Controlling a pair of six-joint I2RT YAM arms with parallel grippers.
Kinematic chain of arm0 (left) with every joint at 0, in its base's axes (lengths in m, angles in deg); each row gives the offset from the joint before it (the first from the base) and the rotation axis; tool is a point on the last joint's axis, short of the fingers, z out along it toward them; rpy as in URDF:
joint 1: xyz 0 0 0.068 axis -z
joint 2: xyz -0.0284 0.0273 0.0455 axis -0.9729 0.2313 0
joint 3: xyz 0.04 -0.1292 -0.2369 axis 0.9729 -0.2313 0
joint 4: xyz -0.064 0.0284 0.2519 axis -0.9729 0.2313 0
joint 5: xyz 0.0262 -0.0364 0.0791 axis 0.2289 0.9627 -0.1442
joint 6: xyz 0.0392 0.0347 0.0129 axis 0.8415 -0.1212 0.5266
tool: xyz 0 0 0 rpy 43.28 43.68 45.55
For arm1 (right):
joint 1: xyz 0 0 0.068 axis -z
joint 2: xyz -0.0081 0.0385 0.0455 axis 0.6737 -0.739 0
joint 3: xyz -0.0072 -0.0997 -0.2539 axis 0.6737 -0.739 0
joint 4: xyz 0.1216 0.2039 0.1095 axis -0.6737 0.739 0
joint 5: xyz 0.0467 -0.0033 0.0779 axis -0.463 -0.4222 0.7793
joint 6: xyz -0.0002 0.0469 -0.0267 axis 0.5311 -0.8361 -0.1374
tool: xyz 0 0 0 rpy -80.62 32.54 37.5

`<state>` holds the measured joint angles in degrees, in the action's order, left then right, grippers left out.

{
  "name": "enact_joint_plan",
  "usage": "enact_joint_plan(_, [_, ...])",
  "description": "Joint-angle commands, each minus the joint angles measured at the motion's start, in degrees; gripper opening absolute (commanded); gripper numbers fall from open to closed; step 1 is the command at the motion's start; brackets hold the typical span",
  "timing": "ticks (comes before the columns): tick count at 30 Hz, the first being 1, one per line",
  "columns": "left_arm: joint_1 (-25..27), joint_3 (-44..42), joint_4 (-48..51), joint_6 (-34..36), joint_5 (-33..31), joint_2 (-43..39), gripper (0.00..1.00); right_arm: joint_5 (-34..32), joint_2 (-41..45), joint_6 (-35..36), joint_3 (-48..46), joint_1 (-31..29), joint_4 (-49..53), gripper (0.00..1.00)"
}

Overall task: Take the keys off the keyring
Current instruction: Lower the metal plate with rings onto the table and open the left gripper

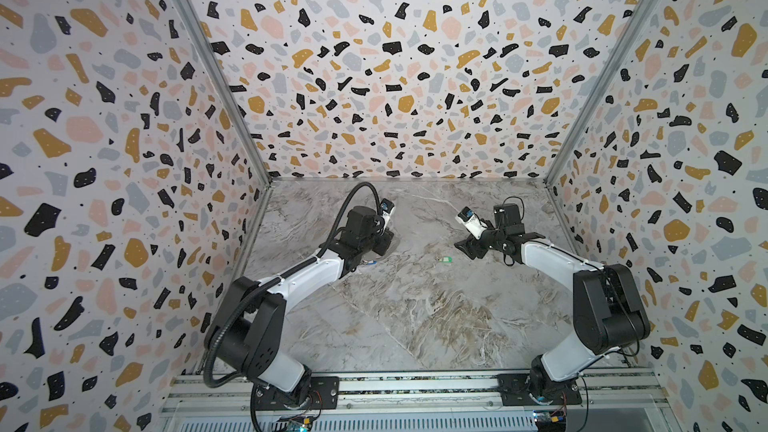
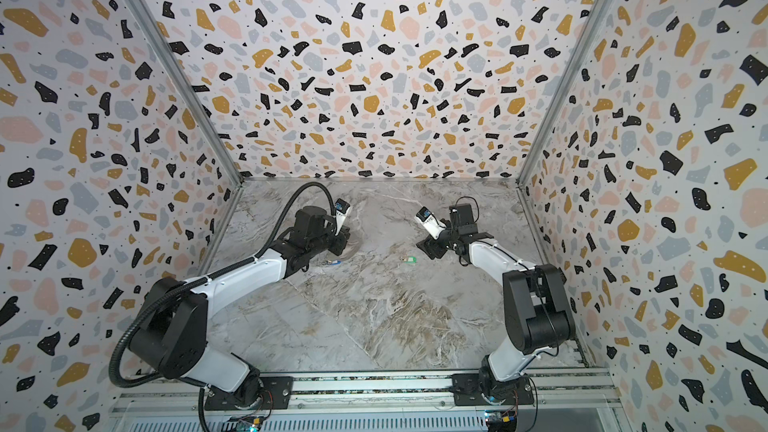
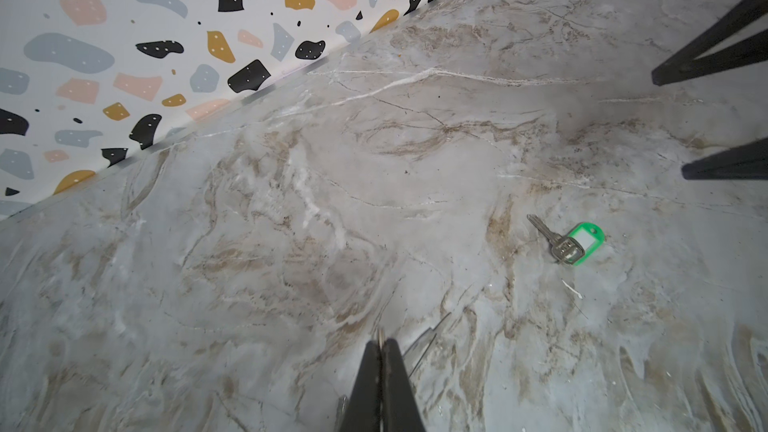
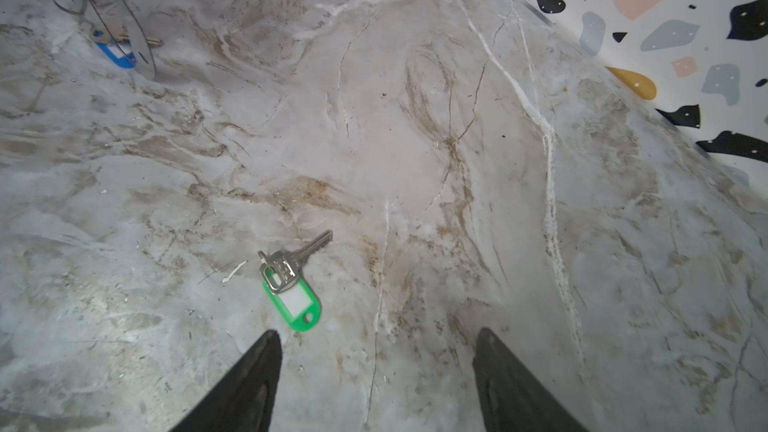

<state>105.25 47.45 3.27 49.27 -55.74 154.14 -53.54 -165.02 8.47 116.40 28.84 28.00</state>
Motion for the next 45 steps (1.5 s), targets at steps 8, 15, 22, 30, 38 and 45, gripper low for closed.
enact_joint_plan(8, [4.42,9.32,-3.48,-3.62,0.22,13.32,0.00,-1.93,4.17,-1.76,-2.43,-0.04,-3.50,0.74])
enact_joint_plan(15, [5.68,16.58,-5.09,-7.01,2.86,22.58,0.00,-0.42,3.20,-1.01,-1.76,-0.19,-2.46,0.74])
enact_joint_plan(22, [8.18,22.01,-4.35,-9.73,5.79,26.24,0.00,0.03,2.80,-1.01,-1.09,-0.19,-1.32,0.73])
enact_joint_plan(30, [9.26,25.45,-4.61,-9.90,11.99,22.92,0.00,-0.55,3.02,-0.92,-0.97,0.24,-0.88,0.73])
enact_joint_plan(38, [8.30,24.04,-11.81,-11.18,20.67,19.02,0.00,-1.34,3.23,-1.53,-1.03,0.25,-1.01,0.73])
enact_joint_plan(45, [2.67,12.50,-14.65,-13.10,21.96,16.49,0.00,0.42,1.64,-1.41,-0.92,-0.93,-0.81,0.72])
